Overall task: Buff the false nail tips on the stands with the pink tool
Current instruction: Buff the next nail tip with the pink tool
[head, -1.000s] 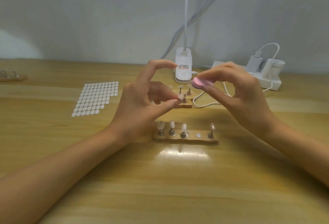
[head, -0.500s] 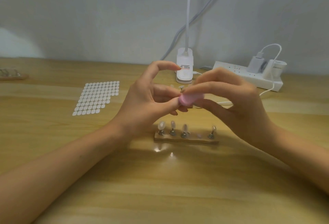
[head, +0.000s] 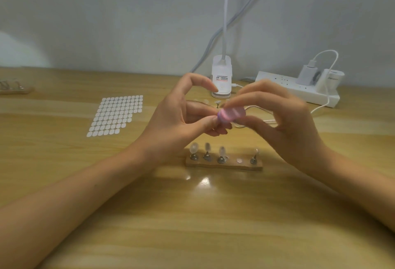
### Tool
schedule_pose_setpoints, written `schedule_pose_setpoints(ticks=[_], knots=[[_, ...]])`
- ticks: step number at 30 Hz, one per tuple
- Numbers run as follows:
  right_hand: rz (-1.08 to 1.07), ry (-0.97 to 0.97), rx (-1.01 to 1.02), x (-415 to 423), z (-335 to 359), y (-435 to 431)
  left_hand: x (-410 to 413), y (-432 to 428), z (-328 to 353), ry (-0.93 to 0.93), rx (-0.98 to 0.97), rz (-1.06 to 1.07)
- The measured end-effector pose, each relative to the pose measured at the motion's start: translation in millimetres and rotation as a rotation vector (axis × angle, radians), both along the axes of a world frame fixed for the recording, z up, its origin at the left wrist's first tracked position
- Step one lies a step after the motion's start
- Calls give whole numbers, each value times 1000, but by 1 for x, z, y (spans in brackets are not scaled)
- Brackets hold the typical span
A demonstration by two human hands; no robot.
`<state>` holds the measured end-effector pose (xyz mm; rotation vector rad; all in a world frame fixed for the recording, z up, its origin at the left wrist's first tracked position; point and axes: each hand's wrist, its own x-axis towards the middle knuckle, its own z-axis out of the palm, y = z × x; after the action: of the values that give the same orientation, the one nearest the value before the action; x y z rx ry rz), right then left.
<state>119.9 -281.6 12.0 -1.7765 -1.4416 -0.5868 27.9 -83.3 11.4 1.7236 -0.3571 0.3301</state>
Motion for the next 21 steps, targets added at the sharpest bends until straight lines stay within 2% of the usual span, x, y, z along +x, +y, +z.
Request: schedule_pose_setpoints(ticks=[2, 6, 9, 13, 15, 18, 21], knots=[[-77, 19, 21, 3, 1, -2, -1, 0, 0, -1, -5, -9], [36, 13, 20, 0, 0, -2, -1, -1, 1, -3, -13, -23], [-52, 25, 27, 4, 0, -4, -2, -1, 0, -2, -14, -28], [45, 10, 40, 1, -1, -2, -1, -1, 1, -5, -29, -19], [-20, 11, 12, 6, -4, -3, -1, -1, 1, -15, -21, -41], [-140, 119, 60, 20, -4, -12, -4, -4, 3, -41, -2, -52], [-129, 234, 120, 22, -6, -13, -4, -8, 1, -55, 55, -19]])
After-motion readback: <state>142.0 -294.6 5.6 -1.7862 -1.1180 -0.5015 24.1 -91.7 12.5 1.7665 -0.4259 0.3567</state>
